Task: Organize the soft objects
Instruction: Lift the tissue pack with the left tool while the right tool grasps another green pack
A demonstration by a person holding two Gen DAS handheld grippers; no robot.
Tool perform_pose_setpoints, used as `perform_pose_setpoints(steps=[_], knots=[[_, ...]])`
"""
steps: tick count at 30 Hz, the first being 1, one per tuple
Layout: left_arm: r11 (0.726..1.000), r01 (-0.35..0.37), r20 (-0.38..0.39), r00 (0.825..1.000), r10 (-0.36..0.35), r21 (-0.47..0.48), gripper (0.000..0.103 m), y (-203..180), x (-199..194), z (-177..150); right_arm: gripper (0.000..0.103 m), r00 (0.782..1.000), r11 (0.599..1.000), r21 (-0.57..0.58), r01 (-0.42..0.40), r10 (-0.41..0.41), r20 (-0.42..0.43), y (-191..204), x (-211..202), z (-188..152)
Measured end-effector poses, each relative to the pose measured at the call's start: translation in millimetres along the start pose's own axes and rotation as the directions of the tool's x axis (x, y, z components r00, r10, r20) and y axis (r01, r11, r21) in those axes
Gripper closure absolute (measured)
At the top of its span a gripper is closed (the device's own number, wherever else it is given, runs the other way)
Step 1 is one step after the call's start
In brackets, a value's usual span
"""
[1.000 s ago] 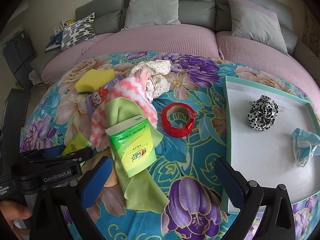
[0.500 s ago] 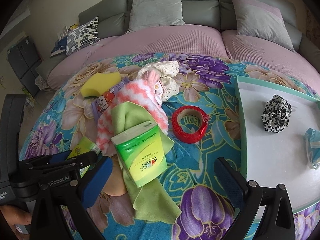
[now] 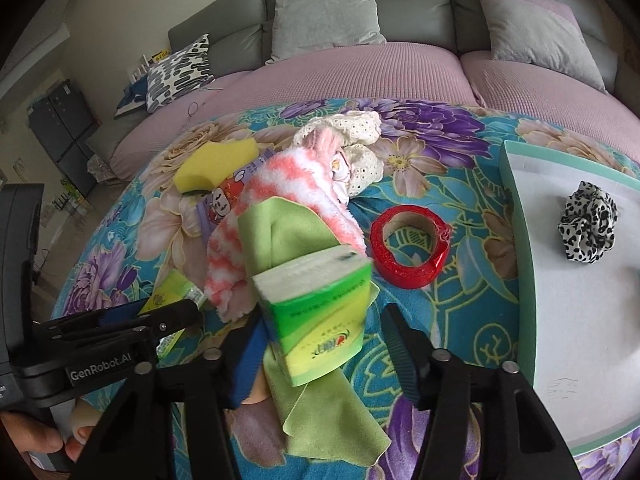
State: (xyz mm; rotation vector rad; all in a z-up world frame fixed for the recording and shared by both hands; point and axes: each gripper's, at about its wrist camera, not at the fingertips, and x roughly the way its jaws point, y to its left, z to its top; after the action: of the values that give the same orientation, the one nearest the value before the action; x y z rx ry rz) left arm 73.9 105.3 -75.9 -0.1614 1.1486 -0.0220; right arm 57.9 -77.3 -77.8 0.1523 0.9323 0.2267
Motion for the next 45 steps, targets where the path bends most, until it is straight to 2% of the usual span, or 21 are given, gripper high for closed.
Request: perform_pose_setpoints(steps=[1,10,19,23,30,39,45], knots=[[1.000,-0.002,0.001,1.000,0.002,-0.001,0.043,-0.5,1.0,0.4,0.053,1.000,1.000,0.004,-0.008,0.008,0.000,-0.6,-0.2,-0.2],[1.000,-0.015,0.023,1.000,0.016,-0.001,0.043,-1.6,-6.7,1.7,0.054,1.000,0.999,0.024,-0.021,0.020,0.010,-3.5,-9.0,0.1],[0.999,-0.033,0.107,0.994,0.031,0.017,0.043,-14.3,-35.0,2.6,0.054,0.999,1.000,0.030,0.004,-0.005,0.049,-8.7,-37.7,3.1],[0.999,-0.021,0.126,0.992,0.017,0.035,0.043,-30.2,-41.3,4.6,0.054,0.997,0.998,0.052,0.046,-0.049,0.064,-21.7,-53.3,1.6],[0.988,0.066,0.147,0.985,-0.087,0.142,0.043,-87.3,-52.6,2.1,0.054,0.982,0.977,0.132,0.166,-0.176,0.064,-65.7,-77.0,-5.1],[0.955,0.132,0.108,0.980,-0.165,0.265,0.043,-160.0,-49.7,-8.9,0.054,0.938,0.906,0.275,0.321,-0.345,0.041,-142.6,-114.6,-21.0],[0.926,0.153,0.085,0.977,-0.193,0.346,0.043,-202.9,-45.8,-20.3,0.054,0.914,0.857,0.360,0.368,-0.404,0.027,-184.6,-139.7,-35.2]])
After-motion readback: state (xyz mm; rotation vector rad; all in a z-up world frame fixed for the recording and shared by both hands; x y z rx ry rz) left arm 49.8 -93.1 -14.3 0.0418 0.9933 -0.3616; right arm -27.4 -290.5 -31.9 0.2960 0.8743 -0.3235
